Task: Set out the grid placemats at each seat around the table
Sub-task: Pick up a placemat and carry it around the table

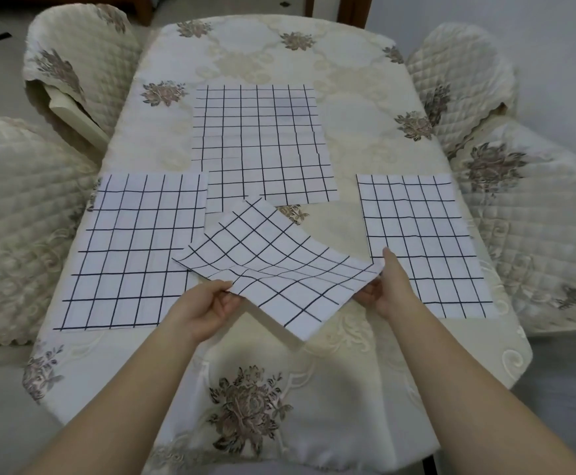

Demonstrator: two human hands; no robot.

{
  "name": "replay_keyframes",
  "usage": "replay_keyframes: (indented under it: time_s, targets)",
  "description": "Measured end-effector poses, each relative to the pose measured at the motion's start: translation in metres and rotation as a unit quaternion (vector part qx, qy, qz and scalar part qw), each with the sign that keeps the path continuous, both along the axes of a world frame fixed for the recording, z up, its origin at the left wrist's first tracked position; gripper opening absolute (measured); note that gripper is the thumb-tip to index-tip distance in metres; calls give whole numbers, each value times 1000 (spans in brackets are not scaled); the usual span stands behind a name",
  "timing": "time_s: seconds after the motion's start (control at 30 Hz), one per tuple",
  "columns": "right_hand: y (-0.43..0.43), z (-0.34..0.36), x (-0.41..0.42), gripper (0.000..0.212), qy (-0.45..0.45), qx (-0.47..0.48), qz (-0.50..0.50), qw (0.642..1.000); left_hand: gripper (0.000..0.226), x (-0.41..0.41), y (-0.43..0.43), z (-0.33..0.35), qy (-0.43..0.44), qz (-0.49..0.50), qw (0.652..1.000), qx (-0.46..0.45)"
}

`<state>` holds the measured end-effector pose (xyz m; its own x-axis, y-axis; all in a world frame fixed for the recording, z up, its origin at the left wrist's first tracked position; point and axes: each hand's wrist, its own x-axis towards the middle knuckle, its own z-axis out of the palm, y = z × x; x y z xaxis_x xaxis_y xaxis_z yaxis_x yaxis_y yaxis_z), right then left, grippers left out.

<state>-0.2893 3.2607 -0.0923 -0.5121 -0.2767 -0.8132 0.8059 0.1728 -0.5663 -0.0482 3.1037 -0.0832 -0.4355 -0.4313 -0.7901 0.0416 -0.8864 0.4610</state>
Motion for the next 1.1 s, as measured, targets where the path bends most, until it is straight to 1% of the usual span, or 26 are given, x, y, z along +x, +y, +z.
replay_keyframes:
  time_s: [0.07, 0.13, 0.2, 0.27, 0.33, 0.37, 0.4, 0.47, 0.5, 0.53, 0.57, 0.63, 0.67, 0.7, 0.77, 0.87, 0.97, 1.1]
  targets:
    - [6, -4, -13, 53, -30, -15, 9, 999, 24, 6, -7, 1, -28, -53, 998, -17]
    - [11, -8, -25, 73, -50, -37, 77, 995, 28, 9, -14, 3, -52, -115, 991, -45]
    - [13, -9, -30, 80, -52, -48, 163, 984, 32, 10, -20, 6, -79, -181, 977, -75]
    - [9, -8, -29, 76, -51, -33, 231, 971, 31, 12, -29, 6, -100, -231, 964, -91]
    - [1, -6, -22, 66, -35, -9, 280, 959, 13, 13, -38, 1, -116, -276, 950, -92]
    - [-5, -7, -18, 59, -23, 5, 307, 951, 4, 15, -42, 1, -123, -293, 944, -92]
    - [-10, -7, -13, 50, -5, 19, 334, 942, 6, 16, -44, -2, -133, -300, 940, -94]
    - [-22, -5, -1, 31, 36, 45, 383, 922, 6, 16, -46, -8, -156, -284, 940, -104]
    - [-27, -7, 4, 28, 64, 60, 400, 912, 6, 16, -46, -11, -165, -276, 940, -113]
    - [-33, -8, 8, 27, 102, 76, 417, 900, 6, 15, -44, -13, -171, -267, 941, -119]
    - [-37, -10, 13, 28, 147, 93, 442, 880, 8, 16, -43, -15, -176, -253, 943, -126]
    - [-45, -17, 20, 37, 236, 130, 482, 834, 13, 17, -41, -21, -182, -230, 946, -136]
    - [-48, -20, 24, 39, 268, 141, 488, 819, 14, 18, -39, -22, -183, -218, 949, -137]
    - [-50, -23, 27, 35, 287, 143, 483, 815, 14, 19, -37, -23, -183, -205, 952, -138]
    - [-52, -26, 32, 21, 300, 137, 458, 825, 15, 19, -33, -22, -186, -197, 951, -147]
    - [-50, -27, 34, 29, 307, 136, 439, 834, 18, 19, -29, -21, -182, -185, 952, -160]
    - [-48, -21, 34, 20, 314, 120, 426, 840, 18, 18, -27, -19, -171, -165, 956, -172]
    - [-48, -16, 32, 24, 318, 87, 408, 851, 19, 25, -27, -12, -149, -124, 964, -180]
